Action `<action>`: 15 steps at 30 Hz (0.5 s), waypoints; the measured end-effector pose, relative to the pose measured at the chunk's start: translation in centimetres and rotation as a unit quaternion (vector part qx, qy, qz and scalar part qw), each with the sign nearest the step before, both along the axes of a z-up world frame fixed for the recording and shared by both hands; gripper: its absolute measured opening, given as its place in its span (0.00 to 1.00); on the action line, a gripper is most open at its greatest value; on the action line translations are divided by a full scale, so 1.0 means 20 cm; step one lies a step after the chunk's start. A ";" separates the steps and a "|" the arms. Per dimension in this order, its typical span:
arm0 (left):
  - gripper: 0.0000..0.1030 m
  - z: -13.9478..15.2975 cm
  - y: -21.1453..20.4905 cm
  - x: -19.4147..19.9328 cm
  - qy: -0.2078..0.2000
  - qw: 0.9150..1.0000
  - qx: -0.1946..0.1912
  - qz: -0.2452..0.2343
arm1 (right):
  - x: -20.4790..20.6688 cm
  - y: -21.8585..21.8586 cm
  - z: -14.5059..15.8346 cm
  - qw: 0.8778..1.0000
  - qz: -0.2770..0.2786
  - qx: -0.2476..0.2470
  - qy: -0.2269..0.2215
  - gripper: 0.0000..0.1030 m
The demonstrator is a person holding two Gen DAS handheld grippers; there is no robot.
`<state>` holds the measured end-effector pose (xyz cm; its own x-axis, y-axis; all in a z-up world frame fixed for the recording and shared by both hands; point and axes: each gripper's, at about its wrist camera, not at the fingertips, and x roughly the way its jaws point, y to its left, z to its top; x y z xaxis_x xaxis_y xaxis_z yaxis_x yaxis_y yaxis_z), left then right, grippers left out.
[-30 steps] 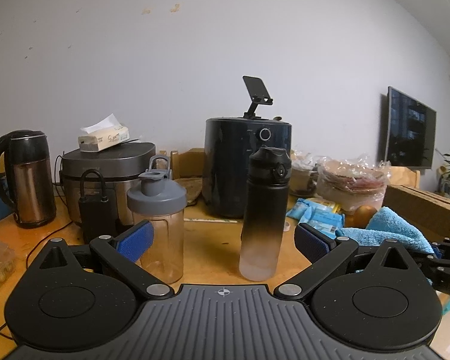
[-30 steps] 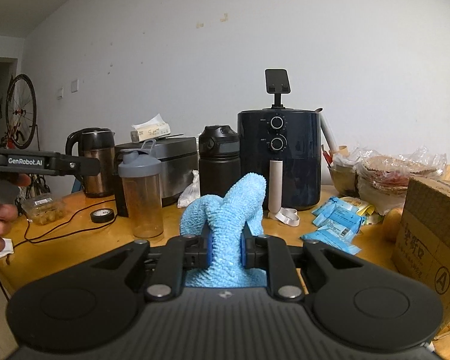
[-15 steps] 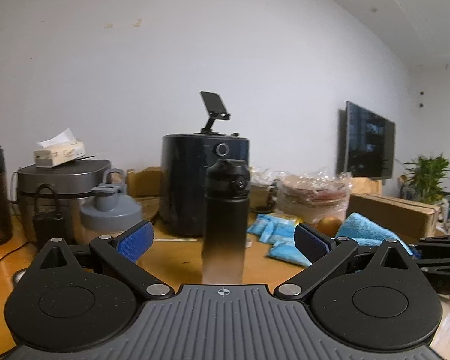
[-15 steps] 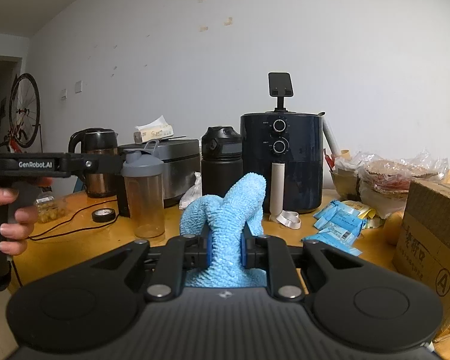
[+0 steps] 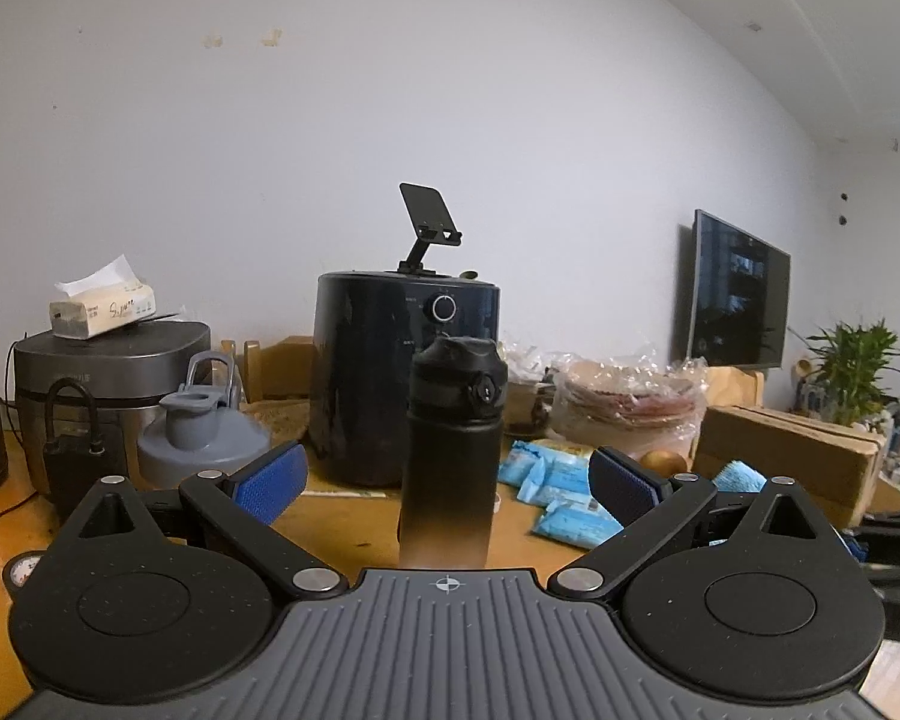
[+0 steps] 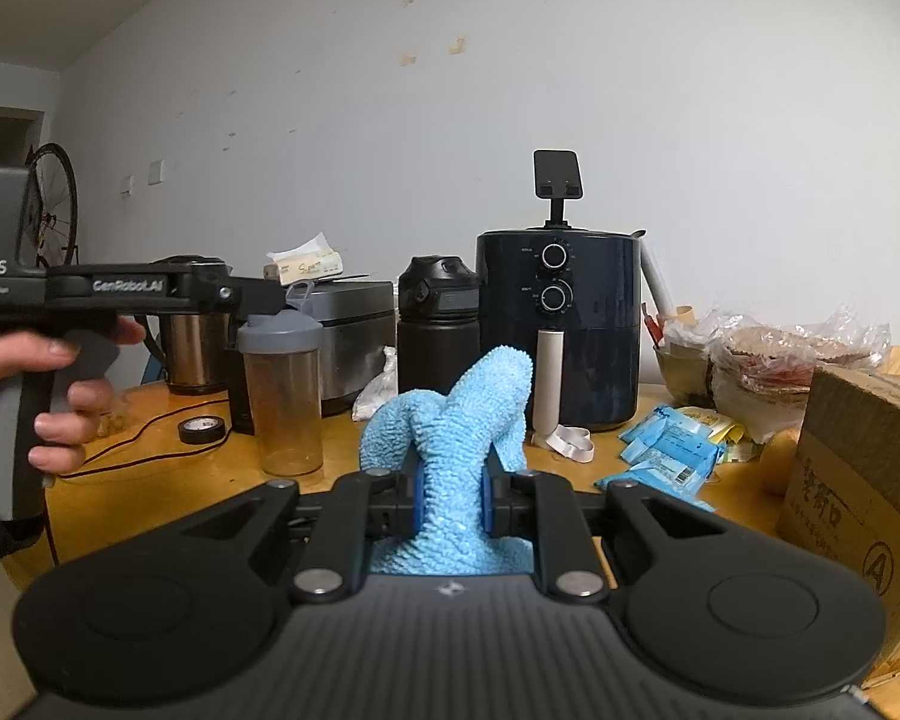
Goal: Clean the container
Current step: 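Move the left tool toward the black bottle cap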
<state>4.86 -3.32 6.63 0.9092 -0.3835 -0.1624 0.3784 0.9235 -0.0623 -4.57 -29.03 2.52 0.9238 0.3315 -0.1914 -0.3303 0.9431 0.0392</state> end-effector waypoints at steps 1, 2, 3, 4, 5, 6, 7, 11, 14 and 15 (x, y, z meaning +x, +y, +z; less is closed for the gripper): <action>1.00 0.00 0.00 0.01 -0.001 1.000 0.001 0.002 | 0.00 0.00 0.00 1.000 0.000 0.000 0.000 0.11; 1.00 0.00 -0.01 0.02 -0.001 1.000 0.003 0.004 | 0.00 0.00 0.00 1.000 0.000 0.001 0.000 0.11; 1.00 0.00 -0.01 0.03 -0.002 1.000 0.004 0.007 | 0.00 0.00 0.00 1.000 0.000 0.001 0.001 0.11; 1.00 0.00 -0.02 0.04 -0.001 1.000 0.005 0.008 | 0.00 -0.01 0.00 1.000 0.000 0.002 0.001 0.11; 1.00 -0.01 -0.02 0.05 -0.001 1.000 0.006 0.008 | 0.00 -0.01 -0.01 1.000 0.000 0.002 0.001 0.11; 1.00 -0.01 -0.02 0.06 -0.001 1.000 0.006 0.008 | 0.00 -0.01 -0.01 1.000 0.000 0.003 0.001 0.11; 1.00 -0.01 -0.02 0.07 0.000 1.000 0.006 0.008 | 0.00 -0.01 -0.01 1.000 0.000 0.003 0.001 0.11; 1.00 -0.02 -0.03 0.10 0.001 1.000 0.005 0.002 | 0.00 -0.01 -0.01 1.000 0.000 0.005 0.002 0.11; 1.00 -0.02 -0.04 0.13 0.003 1.000 0.002 -0.005 | 0.00 -0.02 -0.02 1.000 0.000 0.006 0.002 0.11; 1.00 -0.02 -0.05 0.14 0.002 1.000 0.001 -0.008 | 0.00 -0.02 -0.02 1.000 0.000 0.006 0.003 0.11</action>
